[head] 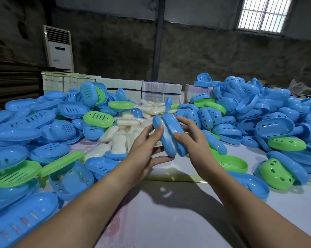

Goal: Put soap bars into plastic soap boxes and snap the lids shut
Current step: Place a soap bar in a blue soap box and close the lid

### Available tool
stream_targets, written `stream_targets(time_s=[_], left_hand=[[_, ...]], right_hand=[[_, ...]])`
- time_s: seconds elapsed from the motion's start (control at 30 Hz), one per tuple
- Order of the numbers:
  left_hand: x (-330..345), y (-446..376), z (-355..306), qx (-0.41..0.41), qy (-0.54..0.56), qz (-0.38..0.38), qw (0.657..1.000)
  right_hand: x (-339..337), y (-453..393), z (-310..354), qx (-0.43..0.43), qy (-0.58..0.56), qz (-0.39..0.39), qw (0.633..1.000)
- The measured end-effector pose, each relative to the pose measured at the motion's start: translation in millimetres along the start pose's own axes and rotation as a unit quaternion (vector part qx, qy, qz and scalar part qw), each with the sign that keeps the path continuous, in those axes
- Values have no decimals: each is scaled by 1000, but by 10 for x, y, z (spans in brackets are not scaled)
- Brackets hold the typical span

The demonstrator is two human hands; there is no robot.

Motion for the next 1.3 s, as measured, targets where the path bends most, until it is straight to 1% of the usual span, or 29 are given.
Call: stream_targets(time_s=[0.1,0.27,0.4,0.57,0.7,0.83,1.07,1.17,1.3], left_hand=[[-1,5,3,-6,6,0,1000],[63,31,30,-14,-23,23,999],[46,24,10,-11,-21,14,1000],[-20,17,-46,-8,-42,-3,999],[-37,19,-43,-17,-66,5,998],[-18,19,-43,-17,-49,10,999],[-66,0,-74,-7,-40,-31,999],[-72,-4,-74,-8,-43,-32,999],[-75,-2,-62,-3,-41,-37,998]], right_hand=[[13,-5,-6,-5,-3,-1,1000],[44,-20,-32,-5,-42,-25,999],[44,-25,-66,10,-72,-10,997],[53,-1,-46,10,-32,22,999],[39,9,-21,-8,-3,32,999],[28,5,-34,8,-18,26,999],[88,15,-43,16,-30,28,999],[103,39,-33,11,-34,31,999],[112,53,-54,0,-23,11,1000]])
Point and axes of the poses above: each hand's wrist, its own y-axis away from the middle knuckle, its own x-axis out of the palm, z = x × y, the point moved 6 cm from there along -y, towards the middle knuckle, and after that the axes turned 5 degrees about -y, right-handed, at the moved point
